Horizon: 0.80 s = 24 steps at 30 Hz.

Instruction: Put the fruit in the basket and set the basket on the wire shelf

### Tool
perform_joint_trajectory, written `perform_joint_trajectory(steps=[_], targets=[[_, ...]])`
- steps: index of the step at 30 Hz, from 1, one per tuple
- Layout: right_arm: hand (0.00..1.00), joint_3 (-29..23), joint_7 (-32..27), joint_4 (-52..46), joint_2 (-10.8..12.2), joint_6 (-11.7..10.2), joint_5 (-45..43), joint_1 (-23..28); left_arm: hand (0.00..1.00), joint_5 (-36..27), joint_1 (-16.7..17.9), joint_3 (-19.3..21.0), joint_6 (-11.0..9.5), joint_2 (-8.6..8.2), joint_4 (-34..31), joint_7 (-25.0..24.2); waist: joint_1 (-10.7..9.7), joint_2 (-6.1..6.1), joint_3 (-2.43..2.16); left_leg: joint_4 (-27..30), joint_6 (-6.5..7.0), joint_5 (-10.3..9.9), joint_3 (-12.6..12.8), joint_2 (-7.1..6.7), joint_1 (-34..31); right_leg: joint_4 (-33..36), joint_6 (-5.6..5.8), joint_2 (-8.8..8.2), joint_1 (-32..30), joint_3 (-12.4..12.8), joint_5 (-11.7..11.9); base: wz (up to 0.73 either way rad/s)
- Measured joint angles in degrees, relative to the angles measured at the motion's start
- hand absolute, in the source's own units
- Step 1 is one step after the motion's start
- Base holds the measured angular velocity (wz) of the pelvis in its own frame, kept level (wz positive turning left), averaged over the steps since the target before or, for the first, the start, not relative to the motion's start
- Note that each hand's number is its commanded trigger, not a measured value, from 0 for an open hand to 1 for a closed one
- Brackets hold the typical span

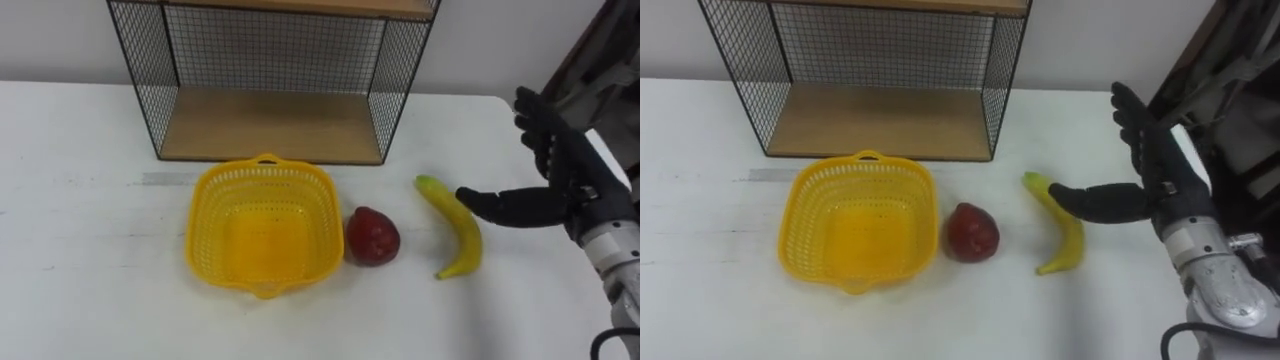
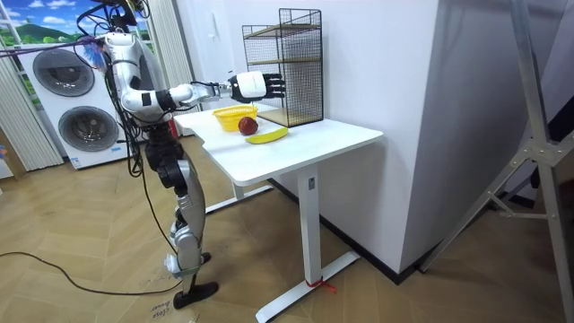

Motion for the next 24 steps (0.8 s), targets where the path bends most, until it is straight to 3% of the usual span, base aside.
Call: perform_joint_trajectory(steps=[12,16,24], targets=[[0.0,1.6,9.3,0.0,0.0,1.3,-3.3,0.1,0.0,0.0,-1.2,-3.4,0.1,0.17,0.9,-1.1,0.7,0.72,0.09,0.1,0.0,0.0,-0.6,-0.02,0.6,0.0,-0.04,0.01,1.0,-0.4,0.2,0.02],[0.0,4.3,11.2,0.0,0.0,1.3,-3.5,0.1,0.0,0.0,-2.1,-5.0,0.1,0.49,0.9,-1.1,0.9,1.4,0.15,0.0,0.0,0.0,-0.7,-0.02,0.4,0.0,-0.03,-0.02,1.1,-0.6,0.2,0.01],[0.0,9.7,13.4,1.7,0.0,1.3,-6.4,0.1,0.0,0.0,-4.4,-7.2,0.0,1.06,0.9,-1.1,2.2,1.07,0.37,1.5,-0.01,0.0,-1.4,0.03,-0.3,-0.1,-0.09,0.04,0.9,-1.2,0.3,0.05]])
